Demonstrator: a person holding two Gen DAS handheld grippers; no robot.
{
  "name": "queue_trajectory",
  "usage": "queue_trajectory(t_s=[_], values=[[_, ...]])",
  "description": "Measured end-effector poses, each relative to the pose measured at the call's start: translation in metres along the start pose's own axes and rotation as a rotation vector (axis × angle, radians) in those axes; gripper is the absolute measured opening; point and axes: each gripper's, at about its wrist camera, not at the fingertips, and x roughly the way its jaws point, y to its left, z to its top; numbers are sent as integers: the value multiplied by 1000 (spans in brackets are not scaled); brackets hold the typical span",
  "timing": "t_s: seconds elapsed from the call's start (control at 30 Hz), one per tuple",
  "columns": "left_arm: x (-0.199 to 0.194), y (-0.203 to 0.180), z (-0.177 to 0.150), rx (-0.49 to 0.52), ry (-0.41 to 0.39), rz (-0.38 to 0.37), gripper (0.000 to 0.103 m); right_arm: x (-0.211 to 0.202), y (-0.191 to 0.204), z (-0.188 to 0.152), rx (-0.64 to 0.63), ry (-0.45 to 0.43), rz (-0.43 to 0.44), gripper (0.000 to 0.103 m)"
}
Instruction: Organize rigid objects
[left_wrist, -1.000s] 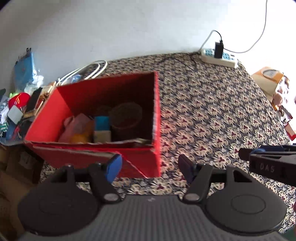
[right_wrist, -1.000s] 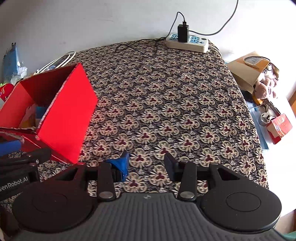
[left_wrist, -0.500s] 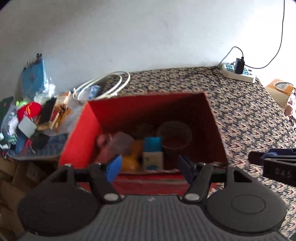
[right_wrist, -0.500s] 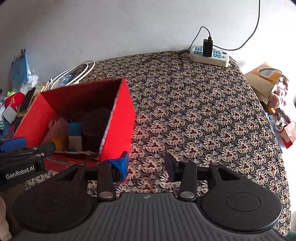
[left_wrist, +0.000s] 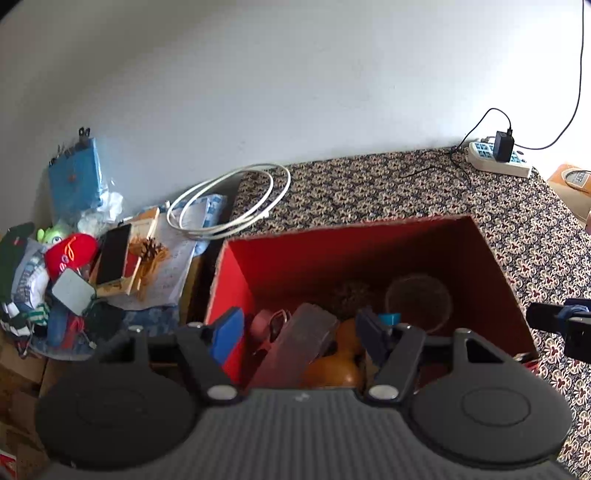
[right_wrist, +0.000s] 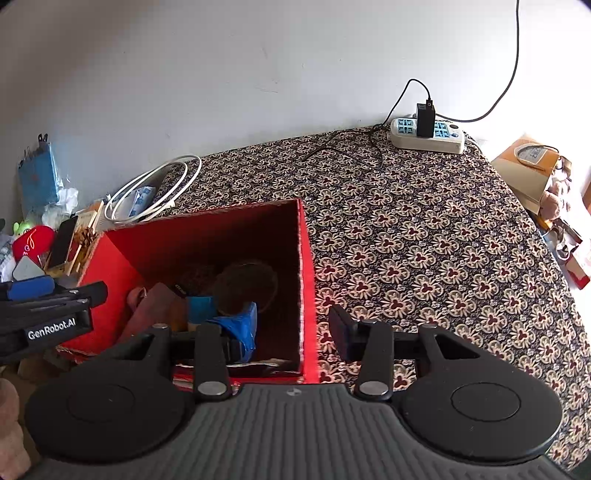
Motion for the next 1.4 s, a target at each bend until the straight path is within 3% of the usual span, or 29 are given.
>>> queue_trajectory(t_s=[0.8,1.4], values=[[46,20,-18,-74,102,5,68,41,50,-2,-155,80,56,27],[62,22,-24,-79,110,2,68,64,43,3,-123,93,27,27]])
